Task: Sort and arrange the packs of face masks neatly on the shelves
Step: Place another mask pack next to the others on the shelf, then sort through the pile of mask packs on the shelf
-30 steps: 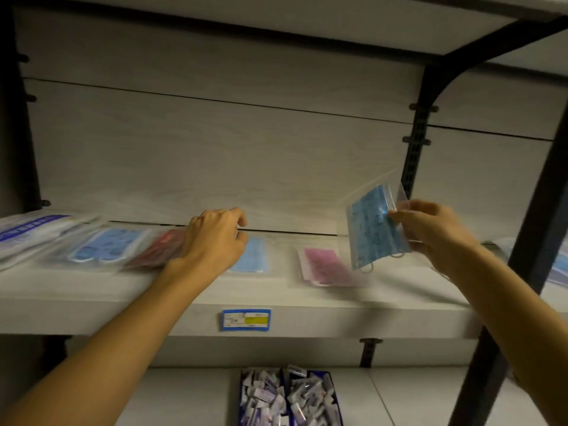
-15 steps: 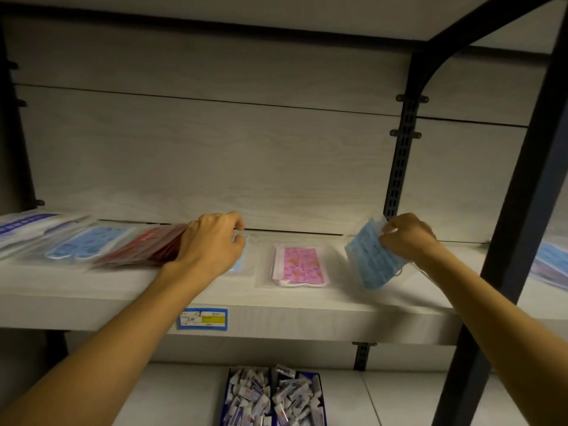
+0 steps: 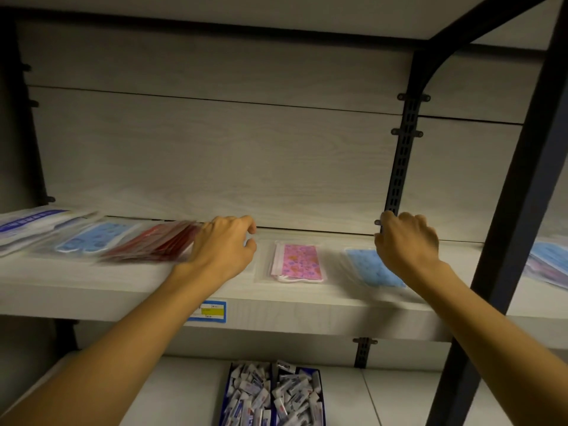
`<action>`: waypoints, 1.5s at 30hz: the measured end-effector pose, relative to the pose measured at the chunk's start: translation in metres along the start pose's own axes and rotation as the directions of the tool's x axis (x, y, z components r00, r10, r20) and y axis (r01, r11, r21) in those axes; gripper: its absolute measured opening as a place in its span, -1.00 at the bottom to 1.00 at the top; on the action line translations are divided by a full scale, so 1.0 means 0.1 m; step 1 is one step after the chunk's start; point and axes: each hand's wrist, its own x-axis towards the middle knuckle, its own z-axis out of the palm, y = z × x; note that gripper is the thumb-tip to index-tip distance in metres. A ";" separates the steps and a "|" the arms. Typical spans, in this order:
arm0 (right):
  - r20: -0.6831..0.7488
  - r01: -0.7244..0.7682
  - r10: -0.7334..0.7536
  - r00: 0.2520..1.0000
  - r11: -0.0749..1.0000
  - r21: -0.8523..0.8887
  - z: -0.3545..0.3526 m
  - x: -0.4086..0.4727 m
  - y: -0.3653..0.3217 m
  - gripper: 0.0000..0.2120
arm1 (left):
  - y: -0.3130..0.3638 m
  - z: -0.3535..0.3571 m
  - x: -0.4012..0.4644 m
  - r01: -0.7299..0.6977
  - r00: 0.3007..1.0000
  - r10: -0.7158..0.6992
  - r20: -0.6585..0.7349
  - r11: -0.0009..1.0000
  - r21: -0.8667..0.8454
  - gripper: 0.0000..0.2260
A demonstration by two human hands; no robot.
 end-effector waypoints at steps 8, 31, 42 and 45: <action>-0.119 0.141 -0.124 0.985 0.980 0.141 -0.39 -0.24 -0.24 -0.76 | -0.02 -0.17 -0.18 -0.089 0.995 0.089 0.047 0.996 -0.002 -0.79; 0.103 0.068 -0.077 0.992 0.993 0.095 -1.43 -1.81 0.14 -0.57 | 1.12 -0.26 -1.09 -0.385 0.911 0.408 0.061 0.893 -0.231 -0.72; -0.025 -0.108 0.119 0.993 0.959 0.260 -1.42 -2.15 1.35 -0.60 | 2.38 -0.01 -1.63 -0.266 0.945 0.320 0.073 0.876 -0.402 -0.81; -0.051 -0.129 0.152 0.987 0.945 0.302 -1.41 -2.24 1.68 -0.61 | 2.77 0.08 -1.70 -0.246 0.952 0.297 0.066 0.878 -0.410 -0.78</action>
